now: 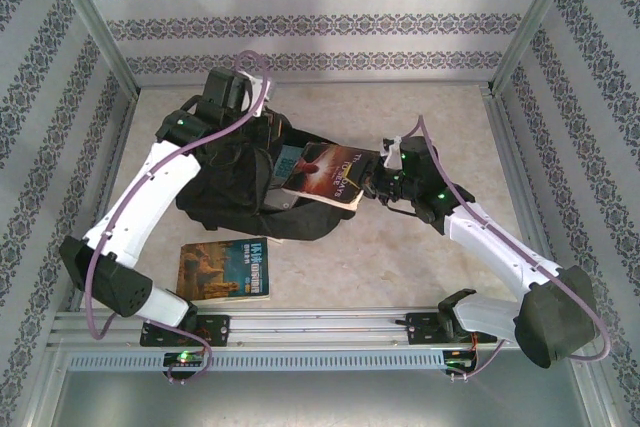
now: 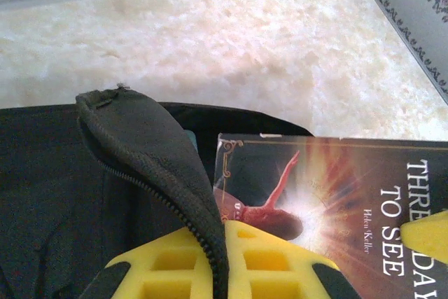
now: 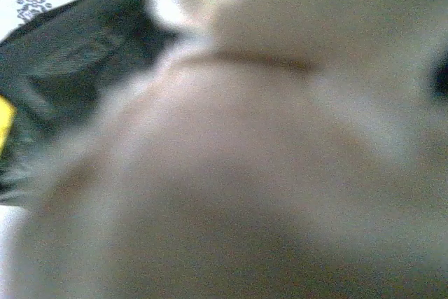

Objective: Pack the student bag

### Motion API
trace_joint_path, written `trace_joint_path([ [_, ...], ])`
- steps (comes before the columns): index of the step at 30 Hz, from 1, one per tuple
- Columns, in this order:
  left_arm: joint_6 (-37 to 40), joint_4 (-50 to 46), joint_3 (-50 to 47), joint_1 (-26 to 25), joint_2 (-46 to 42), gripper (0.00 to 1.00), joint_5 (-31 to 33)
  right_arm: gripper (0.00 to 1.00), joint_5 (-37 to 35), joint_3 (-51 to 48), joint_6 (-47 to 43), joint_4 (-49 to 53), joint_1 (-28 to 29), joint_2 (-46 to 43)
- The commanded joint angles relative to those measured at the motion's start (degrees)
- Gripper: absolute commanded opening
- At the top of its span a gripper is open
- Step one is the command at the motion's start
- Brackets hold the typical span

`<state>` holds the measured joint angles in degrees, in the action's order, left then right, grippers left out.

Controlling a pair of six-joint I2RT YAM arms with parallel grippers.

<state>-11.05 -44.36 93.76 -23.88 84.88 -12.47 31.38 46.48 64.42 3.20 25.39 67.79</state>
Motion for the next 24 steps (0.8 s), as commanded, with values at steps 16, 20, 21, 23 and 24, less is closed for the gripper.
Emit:
trace_joint_path([
  [16,1.0,1.1,4.1,0.3,-2.4,0.00,-0.8,0.00,2.7,7.0,7.4,-17.7,4.2,12.1],
  [20,0.9,1.4,4.9,0.3,-2.3,0.00,-1.1,0.00,2.7,11.3,8.9,-19.5,6.3,17.1],
  [21,0.8,1.3,5.5,0.3,-2.2,0.00,-1.2,0.00,2.6,12.1,9.8,-20.6,7.0,18.5],
  [23,0.8,1.2,6.6,0.3,-2.0,0.00,-1.5,0.00,1.8,14.3,10.6,-21.0,8.5,21.4],
  [24,0.8,1.2,7.2,0.3,-1.8,0.00,-1.5,0.00,1.4,15.7,10.6,-21.2,9.4,23.1],
])
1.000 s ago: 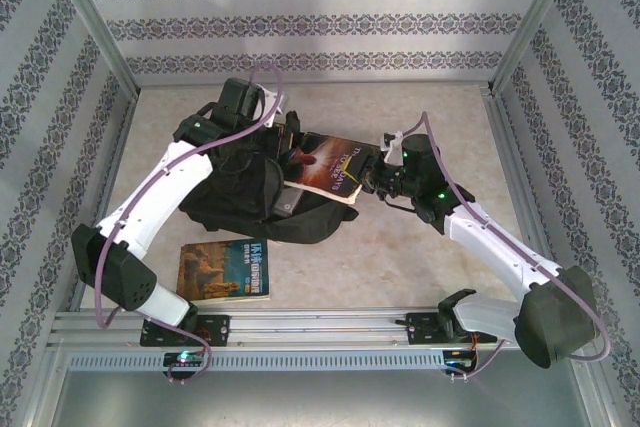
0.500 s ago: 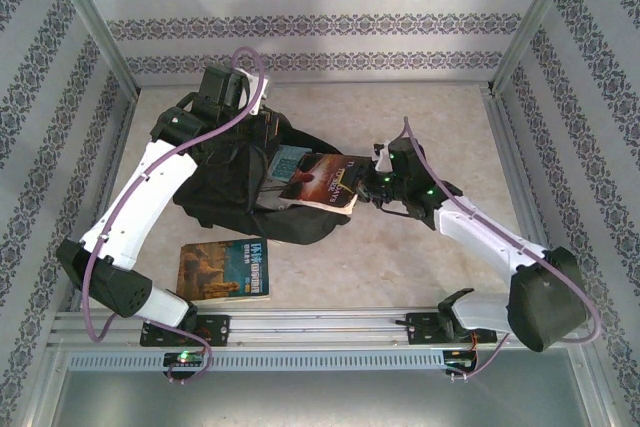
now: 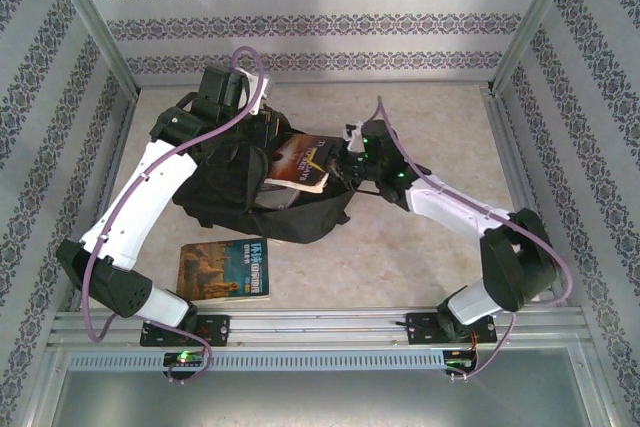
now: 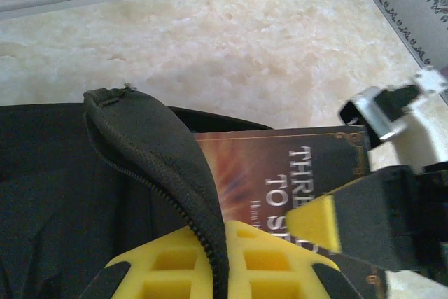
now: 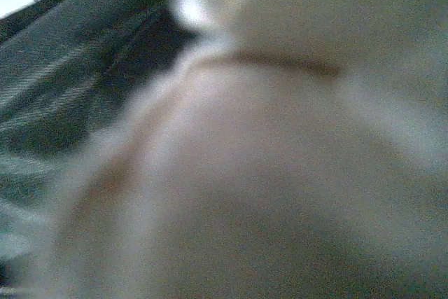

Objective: Pack the student bag

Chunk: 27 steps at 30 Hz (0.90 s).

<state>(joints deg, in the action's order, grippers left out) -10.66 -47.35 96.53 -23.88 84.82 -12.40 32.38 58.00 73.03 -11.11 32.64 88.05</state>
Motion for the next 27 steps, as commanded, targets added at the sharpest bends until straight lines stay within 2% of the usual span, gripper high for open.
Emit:
trace_joint_path([
  [1,0.4,4.2,4.9,0.3,-1.5,0.00,-1.7,0.00,0.0,5.8,1.8,-6.8,2.9,4.4],
  [6,0.4,4.2,8.8,0.3,0.3,0.00,-1.9,0.00,-6.3,15.5,1.5,-4.5,6.6,15.4],
  [9,0.5,4.5,10.2,0.3,1.4,0.00,-1.6,0.04,-5.7,26.1,2.1,-3.4,8.1,25.4],
  [11,0.8,4.9,10.3,0.5,1.9,0.00,-0.7,0.15,-4.7,33.9,2.2,-1.6,9.4,31.4],
  [14,0.5,5.5,9.1,1.4,2.2,0.00,0.3,0.42,-4.2,42.6,-0.2,3.5,10.8,36.7],
  [16,-0.7,7.1,7.1,3.1,1.6,0.00,1.0,0.54,-4.9,42.6,-1.7,4.1,10.8,36.4],
  [19,-4.1,10.7,3.4,6.7,0.5,0.00,3.6,0.66,-5.6,40.2,-6.9,6.0,9.7,32.5],
  [23,-7.7,15.7,1.2,11.7,1.5,0.00,3.4,0.72,-3.6,37.9,-14.5,10.5,7.4,26.8],
  [27,-8.2,20.3,2.6,14.9,6.2,0.00,3.6,0.81,-6.9,34.7,-23.9,18.8,5.5,18.7],
])
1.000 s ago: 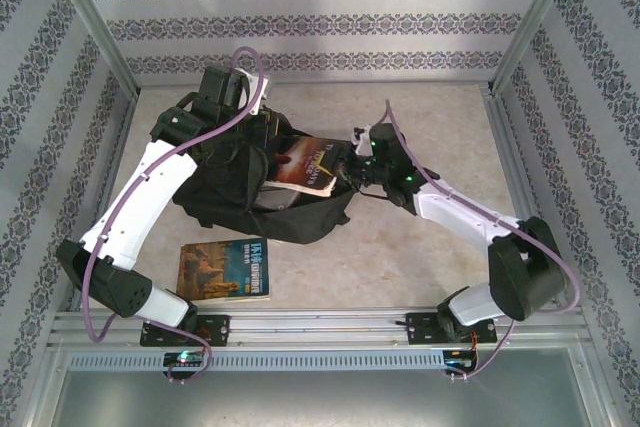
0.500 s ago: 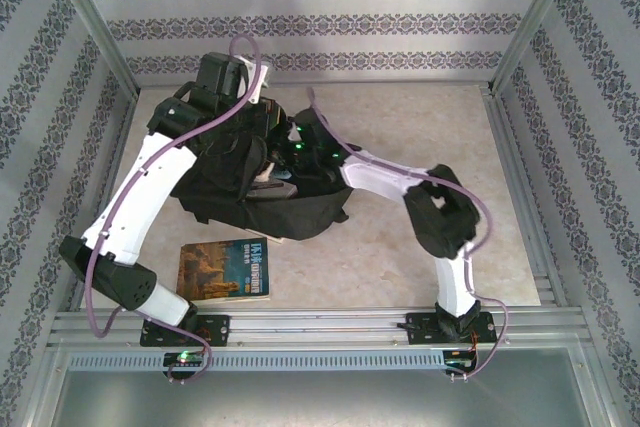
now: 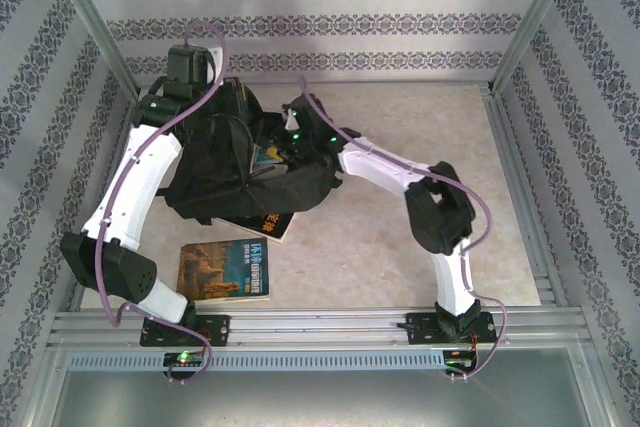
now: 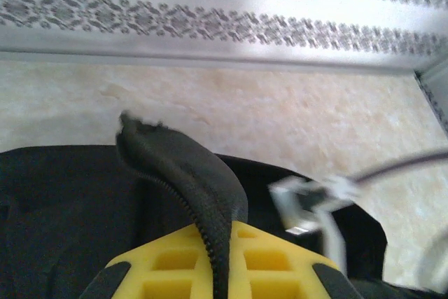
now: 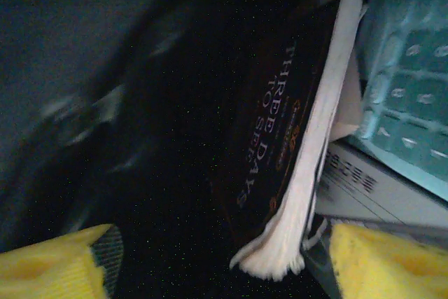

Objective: Pack the student bag

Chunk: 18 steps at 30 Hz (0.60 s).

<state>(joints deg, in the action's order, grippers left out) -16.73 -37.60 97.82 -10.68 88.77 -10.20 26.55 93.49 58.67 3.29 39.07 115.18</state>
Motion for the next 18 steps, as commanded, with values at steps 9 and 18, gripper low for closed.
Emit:
trace_joint_path([
  [9,-4.3,15.9,8.1,6.9,11.5,0.00,2.6,0.85,-12.2,-11.9,-20.7,15.1,-3.5,-26.7],
  [18,-7.4,12.3,2.7,4.5,10.2,0.45,-7.1,0.77,-10.0,-22.4,-24.8,16.0,-4.1,-32.4],
])
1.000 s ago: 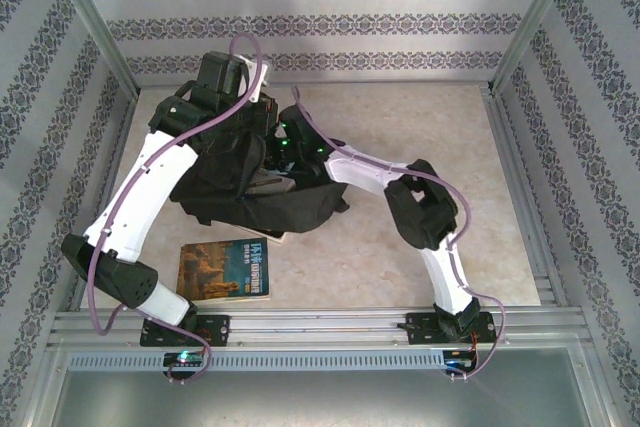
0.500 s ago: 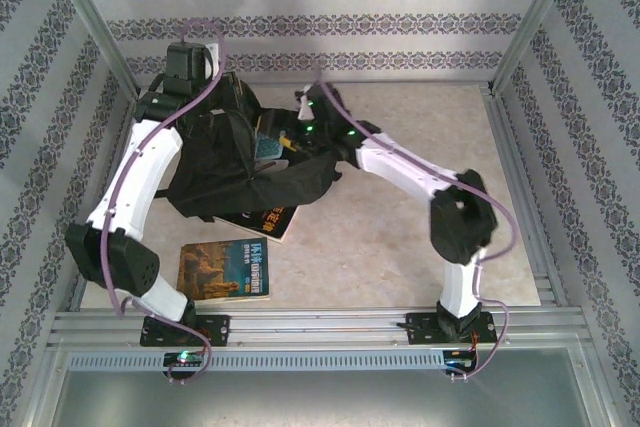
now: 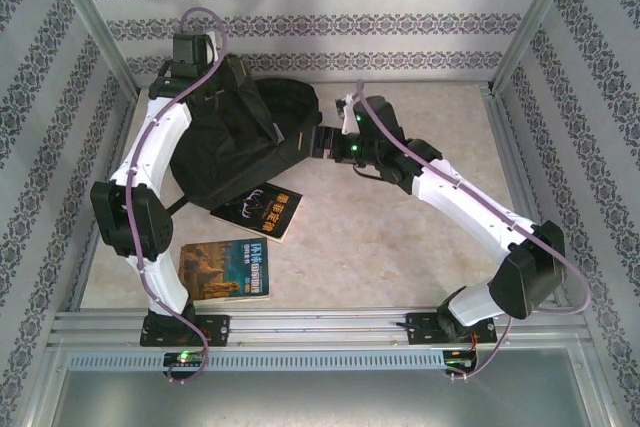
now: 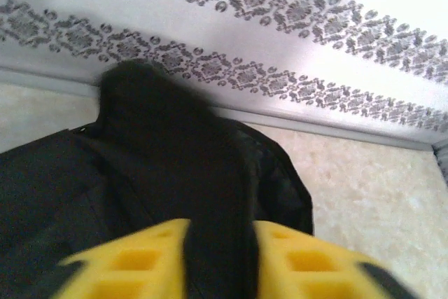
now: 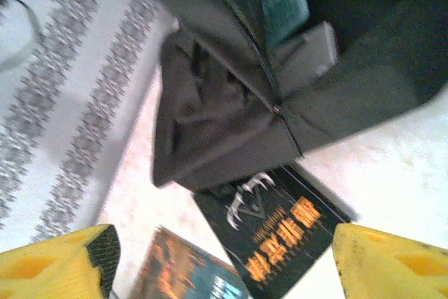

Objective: Pack the student bag

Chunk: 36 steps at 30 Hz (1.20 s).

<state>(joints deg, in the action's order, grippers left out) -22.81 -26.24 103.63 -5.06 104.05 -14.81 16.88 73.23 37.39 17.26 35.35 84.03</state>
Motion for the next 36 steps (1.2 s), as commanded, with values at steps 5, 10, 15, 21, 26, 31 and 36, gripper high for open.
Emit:
trace_joint_path([
  [5,-4.1,-1.0,-19.8,-1.2,-21.1,0.64,-0.4,0.73,1.9,-5.8,-7.3,3.8,2.0,-1.4],
  [10,-8.8,-7.1,-38.9,-1.3,-38.7,0.70,1.8,0.71,5.7,-7.5,-8.6,6.3,5.3,2.5],
  [15,-20.6,-15.0,-54.8,-2.4,-47.3,0.82,3.5,0.69,2.3,-11.0,-7.4,6.7,5.3,3.3],
  [21,-27.9,-14.1,-65.6,-14.7,-47.8,0.88,6.6,0.71,-1.7,-12.1,-7.3,9.2,4.3,2.3],
  [26,-29.9,-11.0,-68.7,-23.0,-44.1,0.92,5.3,0.73,-5.2,-14.8,-6.8,9.8,2.7,-0.9],
  [31,-29.1,5.0,-72.7,-25.4,-33.9,0.92,-3.2,0.74,-5.0,-19.1,-5.2,7.3,1.2,-2.9],
  [36,-26.4,13.3,-66.4,-29.5,-19.2,0.93,-9.7,0.74,-4.6,-20.9,-5.0,7.3,-0.1,-4.6],
])
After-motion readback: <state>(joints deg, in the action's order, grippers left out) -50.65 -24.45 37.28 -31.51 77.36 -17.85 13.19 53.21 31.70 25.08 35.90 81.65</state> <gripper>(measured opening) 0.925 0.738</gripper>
